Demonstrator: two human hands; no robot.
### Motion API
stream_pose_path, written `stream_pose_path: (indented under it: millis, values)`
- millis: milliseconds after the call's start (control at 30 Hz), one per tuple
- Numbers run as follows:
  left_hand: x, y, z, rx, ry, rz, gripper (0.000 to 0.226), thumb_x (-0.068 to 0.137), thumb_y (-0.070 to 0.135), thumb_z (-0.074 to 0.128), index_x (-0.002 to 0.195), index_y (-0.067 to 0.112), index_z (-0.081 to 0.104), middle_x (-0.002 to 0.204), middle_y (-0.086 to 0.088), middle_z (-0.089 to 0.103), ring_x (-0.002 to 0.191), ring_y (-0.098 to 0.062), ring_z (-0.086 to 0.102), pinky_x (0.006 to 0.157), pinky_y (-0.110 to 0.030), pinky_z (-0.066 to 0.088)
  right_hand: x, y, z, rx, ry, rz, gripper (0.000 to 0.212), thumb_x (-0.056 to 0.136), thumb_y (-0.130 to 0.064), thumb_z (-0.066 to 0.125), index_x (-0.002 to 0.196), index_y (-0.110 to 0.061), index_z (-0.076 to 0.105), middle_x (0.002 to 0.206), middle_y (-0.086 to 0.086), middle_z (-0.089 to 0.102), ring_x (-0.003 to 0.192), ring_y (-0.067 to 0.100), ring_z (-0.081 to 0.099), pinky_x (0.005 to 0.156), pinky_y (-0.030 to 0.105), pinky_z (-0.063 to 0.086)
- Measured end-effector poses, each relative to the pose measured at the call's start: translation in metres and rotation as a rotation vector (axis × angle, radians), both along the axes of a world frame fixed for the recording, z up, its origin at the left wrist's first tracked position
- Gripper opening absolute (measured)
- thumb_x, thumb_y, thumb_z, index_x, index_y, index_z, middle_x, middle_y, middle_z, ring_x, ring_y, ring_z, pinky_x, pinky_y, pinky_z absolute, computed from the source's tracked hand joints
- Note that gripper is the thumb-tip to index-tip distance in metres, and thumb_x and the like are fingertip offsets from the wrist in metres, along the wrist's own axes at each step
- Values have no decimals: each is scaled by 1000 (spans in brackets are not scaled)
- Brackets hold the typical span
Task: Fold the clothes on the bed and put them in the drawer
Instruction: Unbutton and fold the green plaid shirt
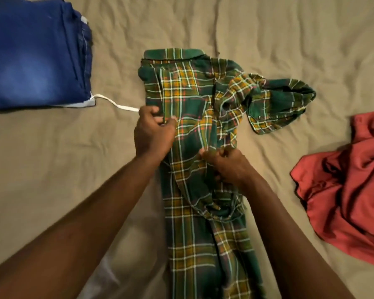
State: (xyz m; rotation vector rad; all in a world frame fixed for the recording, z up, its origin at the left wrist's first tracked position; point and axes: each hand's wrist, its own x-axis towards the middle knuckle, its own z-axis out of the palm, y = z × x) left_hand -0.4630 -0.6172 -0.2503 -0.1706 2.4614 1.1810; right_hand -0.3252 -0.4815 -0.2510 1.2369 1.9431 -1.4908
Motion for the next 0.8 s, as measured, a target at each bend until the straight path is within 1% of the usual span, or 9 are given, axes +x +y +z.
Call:
stream_pose_path:
  millis: [100, 167, 233, 333, 500, 567, 633, 700, 800]
  values:
    - [72, -30, -2, -70, -172, -52, 42, 86, 48, 77, 113, 29, 50, 99, 10, 65, 91, -18, 63, 78, -30, 45, 44, -9, 5, -1, -130, 258, 48, 80, -66, 73, 87, -19, 70, 75, -4, 73, 70, 16, 69, 64, 34, 54]
    - [114, -44, -8, -84, -255, -25, 44, 79, 53, 79, 105, 32, 51, 91, 12, 66, 91, -19, 67, 81, -30, 49, 62, -15, 10, 74, -120, 367, 50, 78, -71, 72, 88, -22, 65, 76, -8, 70, 72, 13, 66, 63, 30, 49]
    - [146, -52, -12, -32, -393, 56, 56, 62, 70, 76, 97, 34, 52, 90, 10, 71, 92, -21, 72, 89, -38, 57, 76, -24, 15, 253, -142, 554, 52, 74, -74, 69, 99, -28, 62, 85, -10, 70, 81, 15, 67, 71, 32, 50]
    - [175, -55, -16, 31, -526, 83, 74, 46, 82, 63, 100, 32, 63, 95, 1, 76, 92, -26, 74, 87, -49, 61, 93, -39, 24, 598, -157, 747, 37, 87, -59, 61, 108, -29, 61, 94, -3, 68, 84, 24, 63, 75, 31, 40]
    - [186, -46, -6, 149, -532, 162, 48, 65, 68, 66, 87, 26, 71, 88, -1, 76, 87, -27, 72, 86, -52, 61, 99, -36, 7, 372, 10, 221, 28, 90, -49, 61, 79, -26, 72, 76, -4, 73, 74, 19, 71, 74, 40, 59]
    - [191, -42, -6, 182, -492, 200, 45, 63, 64, 66, 83, 24, 71, 85, 1, 77, 87, -26, 73, 86, -53, 61, 92, -29, -1, 250, 100, 91, 34, 88, -57, 61, 87, -24, 72, 79, -3, 73, 74, 20, 70, 73, 41, 60]
    - [195, -39, -1, 234, -456, 204, 39, 68, 58, 71, 85, 23, 73, 91, 1, 78, 90, -24, 74, 89, -52, 60, 81, -25, -8, 11, 165, -79, 53, 85, -67, 61, 98, -17, 73, 77, -1, 72, 67, 14, 68, 64, 32, 56]
    - [196, -38, 8, 345, -449, 248, 28, 88, 45, 71, 94, 18, 73, 101, -6, 78, 95, -26, 74, 90, -50, 60, 72, -23, -5, -77, 140, -17, 43, 93, -54, 66, 85, -13, 72, 70, 3, 70, 61, 15, 63, 59, 26, 51]
    - [200, -52, 14, 616, -636, 362, 30, 102, 36, 58, 110, 12, 73, 114, -15, 75, 99, -28, 72, 89, -44, 57, 65, -17, 3, -108, 175, -42, 23, 94, -26, 68, 79, -10, 73, 74, 12, 68, 67, 25, 60, 68, 37, 51]
